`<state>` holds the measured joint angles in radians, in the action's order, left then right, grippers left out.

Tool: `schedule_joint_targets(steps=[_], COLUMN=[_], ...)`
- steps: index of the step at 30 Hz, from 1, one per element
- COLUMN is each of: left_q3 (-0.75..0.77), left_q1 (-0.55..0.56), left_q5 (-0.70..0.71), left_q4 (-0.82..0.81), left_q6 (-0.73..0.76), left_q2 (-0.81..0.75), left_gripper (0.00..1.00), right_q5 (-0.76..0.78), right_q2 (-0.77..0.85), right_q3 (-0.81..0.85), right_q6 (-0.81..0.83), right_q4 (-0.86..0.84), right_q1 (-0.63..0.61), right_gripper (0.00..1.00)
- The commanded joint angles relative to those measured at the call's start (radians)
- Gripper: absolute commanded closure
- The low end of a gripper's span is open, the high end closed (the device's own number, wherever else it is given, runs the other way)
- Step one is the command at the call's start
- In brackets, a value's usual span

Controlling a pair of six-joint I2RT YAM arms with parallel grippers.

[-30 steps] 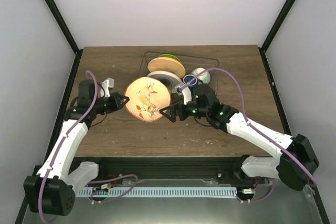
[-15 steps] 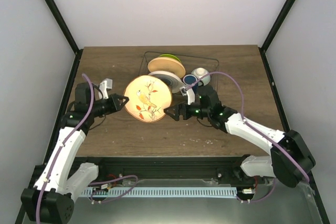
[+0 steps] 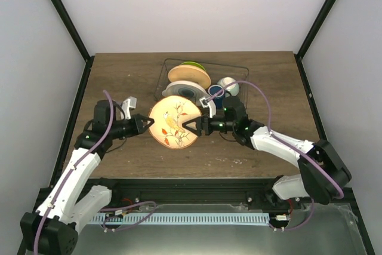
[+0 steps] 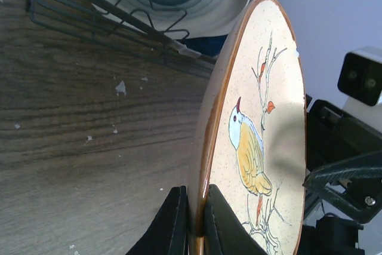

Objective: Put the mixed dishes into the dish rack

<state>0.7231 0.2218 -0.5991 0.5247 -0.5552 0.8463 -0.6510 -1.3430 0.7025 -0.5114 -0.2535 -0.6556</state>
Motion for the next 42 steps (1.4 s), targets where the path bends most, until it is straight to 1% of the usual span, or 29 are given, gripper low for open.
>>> schedule_joint_targets(steps=[1, 4, 6, 11, 12, 14, 18, 20, 23, 25, 28, 30, 34, 38, 42], left_q3=[0.002, -0.001, 0.007, 0.024, 0.027, 0.018, -0.018, -0.037, -0.06, -0.074, -0.102, -0.119, -0.141, -0.145, -0.151], left_q1=[0.068, 0.114, 0.123, 0.123, 0.123, 0.124, 0.128, 0.128, 0.128, 0.128, 0.128, 0.128, 0.128, 0.128, 0.128], left_q5=[-0.008, 0.04, 0.047, 0.068, 0.07, 0.069, 0.067, 0.069, 0.078, 0.084, 0.1, 0.107, 0.109, 0.123, 0.213], left_q4=[-0.167, -0.181, -0.183, -0.169, -0.167, -0.171, -0.199, -0.213, -0.222, -0.224, -0.235, -0.245, -0.262, -0.233, -0.128], left_q6=[-0.062, -0.063, -0.059, -0.044, -0.04, -0.039, -0.043, -0.042, -0.032, -0.025, -0.029, -0.032, -0.034, -0.009, 0.021], left_q2=[-0.022, -0.002, 0.014, 0.025, 0.027, 0.031, 0.045, 0.05, 0.055, 0.055, 0.048, 0.045, 0.045, 0.036, -0.006], left_gripper=[1.0, 1.0, 1.0, 1.0, 1.0, 1.0, 1.0, 0.97, 0.86, 0.74, 0.61, 0.58, 0.55, 0.49, 0.32], right_q5=[-0.051, -0.091, -0.099, -0.093, -0.089, -0.083, -0.069, -0.061, -0.041, -0.016, 0.006, 0.002, 0.026, 0.054, 0.103], right_q2=[-0.011, -0.03, -0.035, -0.032, -0.031, -0.031, -0.03, -0.029, -0.028, -0.025, -0.022, -0.022, -0.031, -0.043, -0.02], right_q3=[0.012, 0.017, 0.015, 0.016, 0.018, 0.023, 0.041, 0.049, 0.065, 0.083, 0.117, 0.139, 0.167, 0.237, 0.308], right_q6=[-0.012, -0.021, -0.018, 0.013, 0.018, 0.035, 0.07, 0.091, 0.126, 0.172, 0.25, 0.302, 0.368, 0.442, 0.547], right_q4=[-0.068, -0.083, -0.078, -0.046, -0.039, -0.021, 0.019, 0.036, 0.07, 0.109, 0.166, 0.191, 0.212, 0.297, 0.404], right_q1=[0.008, 0.008, 0.008, 0.008, 0.008, 0.008, 0.008, 0.007, 0.008, 0.008, 0.008, 0.007, 0.008, 0.008, 0.008], right_gripper=[0.19, 0.3, 0.38, 0.7, 0.77, 0.84, 0.87, 0.89, 0.9, 0.91, 0.92, 0.93, 0.96, 0.96, 0.96])
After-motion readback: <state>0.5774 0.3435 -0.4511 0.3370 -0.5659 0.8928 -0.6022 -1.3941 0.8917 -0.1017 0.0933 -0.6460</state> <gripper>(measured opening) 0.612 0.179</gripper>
